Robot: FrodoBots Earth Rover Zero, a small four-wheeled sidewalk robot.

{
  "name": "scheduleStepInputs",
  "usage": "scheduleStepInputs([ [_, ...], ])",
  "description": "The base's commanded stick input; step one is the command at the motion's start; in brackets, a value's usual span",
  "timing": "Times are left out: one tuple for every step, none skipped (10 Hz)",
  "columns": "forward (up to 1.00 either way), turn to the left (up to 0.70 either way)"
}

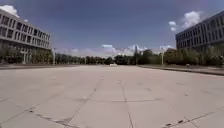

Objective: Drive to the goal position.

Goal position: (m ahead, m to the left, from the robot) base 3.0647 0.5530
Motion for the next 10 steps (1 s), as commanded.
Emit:
scheduleStepInputs([
  [0.50, 0.01],
  [0.50, 0.01],
  [0.50, 0.01],
  [0.50, 0.01],
  [0.50, 0.01],
  [0.50, 0.01],
  [0.50, 0.01],
  [0.50, 0.01],
  [0.50, 0.01],
  [0.50, 0.01],
])
